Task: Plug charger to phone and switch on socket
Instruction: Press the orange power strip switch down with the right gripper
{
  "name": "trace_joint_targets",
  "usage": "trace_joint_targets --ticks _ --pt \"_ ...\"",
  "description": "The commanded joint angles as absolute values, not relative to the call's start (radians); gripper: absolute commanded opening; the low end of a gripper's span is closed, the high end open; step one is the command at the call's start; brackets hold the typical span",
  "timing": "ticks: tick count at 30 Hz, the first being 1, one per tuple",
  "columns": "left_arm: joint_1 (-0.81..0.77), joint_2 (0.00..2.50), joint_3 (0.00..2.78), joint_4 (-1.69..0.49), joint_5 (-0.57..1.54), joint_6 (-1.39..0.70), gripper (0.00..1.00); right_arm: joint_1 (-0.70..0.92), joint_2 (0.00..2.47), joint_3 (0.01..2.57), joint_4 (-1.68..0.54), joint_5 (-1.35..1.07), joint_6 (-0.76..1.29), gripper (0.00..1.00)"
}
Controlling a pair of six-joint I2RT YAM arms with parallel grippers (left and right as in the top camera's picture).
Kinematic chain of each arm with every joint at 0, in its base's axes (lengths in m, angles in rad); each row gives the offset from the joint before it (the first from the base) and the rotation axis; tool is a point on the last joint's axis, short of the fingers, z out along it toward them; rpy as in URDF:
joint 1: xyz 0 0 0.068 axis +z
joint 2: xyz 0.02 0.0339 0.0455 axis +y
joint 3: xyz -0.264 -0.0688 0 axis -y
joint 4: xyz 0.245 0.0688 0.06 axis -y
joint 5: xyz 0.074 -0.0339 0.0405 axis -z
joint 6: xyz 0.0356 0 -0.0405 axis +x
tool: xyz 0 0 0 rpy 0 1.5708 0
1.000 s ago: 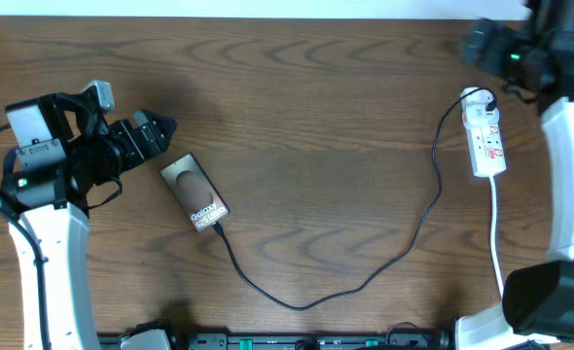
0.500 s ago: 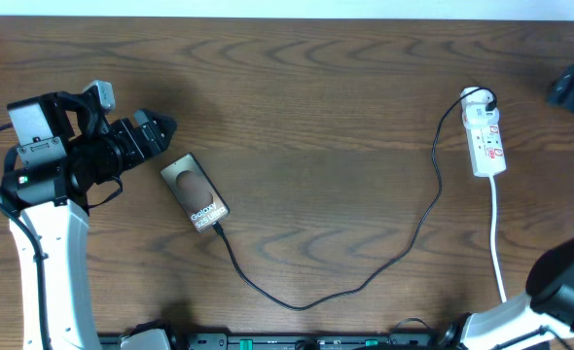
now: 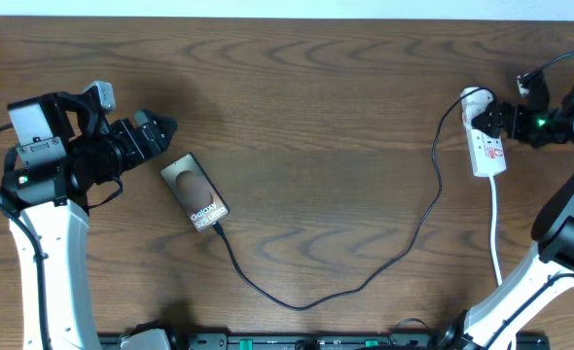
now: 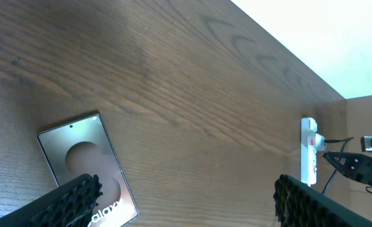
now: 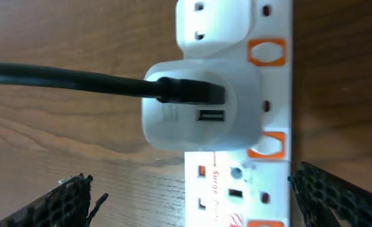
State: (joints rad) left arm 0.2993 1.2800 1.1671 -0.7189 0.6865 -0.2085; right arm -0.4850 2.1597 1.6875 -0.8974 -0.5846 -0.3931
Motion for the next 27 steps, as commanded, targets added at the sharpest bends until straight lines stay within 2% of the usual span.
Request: trace_joint_targets --ticks 1,27 --pt "0.302 1.282 1.167 -0.722 0.696 -0.195 0.91 -0.456 2.166 1.688 -0.892 -0.603 -0.423 0.99" --pt "0.302 1.282 1.167 -0.741 0.696 -0.187 0.91 -0.433 2.2 1.686 -0.865 -0.594 -0.31 0.99"
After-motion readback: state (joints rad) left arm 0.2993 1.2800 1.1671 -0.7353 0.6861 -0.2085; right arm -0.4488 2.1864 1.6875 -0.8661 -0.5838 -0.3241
